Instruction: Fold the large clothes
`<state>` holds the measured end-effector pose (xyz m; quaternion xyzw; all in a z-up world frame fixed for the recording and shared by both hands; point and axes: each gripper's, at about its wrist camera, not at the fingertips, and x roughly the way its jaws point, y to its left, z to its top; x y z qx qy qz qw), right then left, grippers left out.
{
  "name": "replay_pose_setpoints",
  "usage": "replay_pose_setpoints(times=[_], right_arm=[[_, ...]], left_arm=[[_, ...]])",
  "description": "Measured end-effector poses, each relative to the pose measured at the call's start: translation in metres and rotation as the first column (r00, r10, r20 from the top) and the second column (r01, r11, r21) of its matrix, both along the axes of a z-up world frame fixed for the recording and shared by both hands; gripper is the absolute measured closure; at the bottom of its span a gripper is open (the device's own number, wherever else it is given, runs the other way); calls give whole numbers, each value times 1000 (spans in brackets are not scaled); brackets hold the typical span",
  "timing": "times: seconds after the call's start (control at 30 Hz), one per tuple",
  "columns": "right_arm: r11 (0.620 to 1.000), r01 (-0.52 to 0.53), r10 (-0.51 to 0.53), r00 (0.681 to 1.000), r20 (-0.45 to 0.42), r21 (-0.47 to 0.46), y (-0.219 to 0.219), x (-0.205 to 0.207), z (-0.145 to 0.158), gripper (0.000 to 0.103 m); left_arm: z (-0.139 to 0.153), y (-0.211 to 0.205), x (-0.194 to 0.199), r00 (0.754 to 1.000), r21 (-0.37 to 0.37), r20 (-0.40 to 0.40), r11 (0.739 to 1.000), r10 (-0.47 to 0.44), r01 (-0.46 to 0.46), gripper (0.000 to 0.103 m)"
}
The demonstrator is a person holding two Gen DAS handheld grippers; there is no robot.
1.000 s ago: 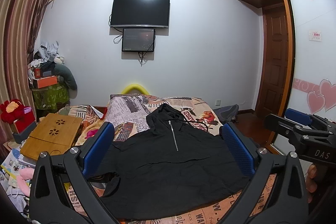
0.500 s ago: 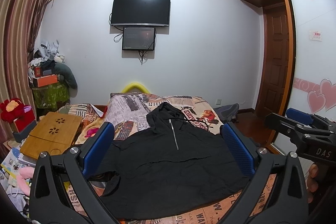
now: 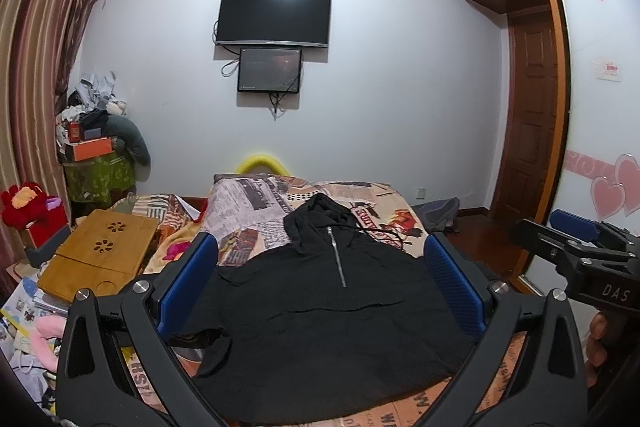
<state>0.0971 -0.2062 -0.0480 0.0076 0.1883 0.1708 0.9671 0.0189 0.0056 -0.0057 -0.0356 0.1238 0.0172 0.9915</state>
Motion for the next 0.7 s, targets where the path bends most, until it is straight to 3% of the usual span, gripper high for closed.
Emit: replay_pose_setpoints(times=[0.23, 0.4, 0.57, 0.7], right_arm=[[1000, 18, -18, 1000, 17, -21, 8, 21, -3, 16], [998, 27, -27, 1000, 9, -49, 15, 45, -10, 16], [996, 36, -38, 999, -34, -85, 20, 74, -25, 16], [993, 32, -46, 992, -114, -116, 23, 98, -45, 16]], left_arm=[[-3, 24, 26, 997, 30, -16, 997, 69, -69, 0], [-15, 67, 55, 988, -16, -62, 990, 141, -142, 0], [-41, 124, 86, 960, -47, -156, 969, 234, -244, 0], [-75, 184, 102, 919, -138, -269, 932, 290, -334, 0]])
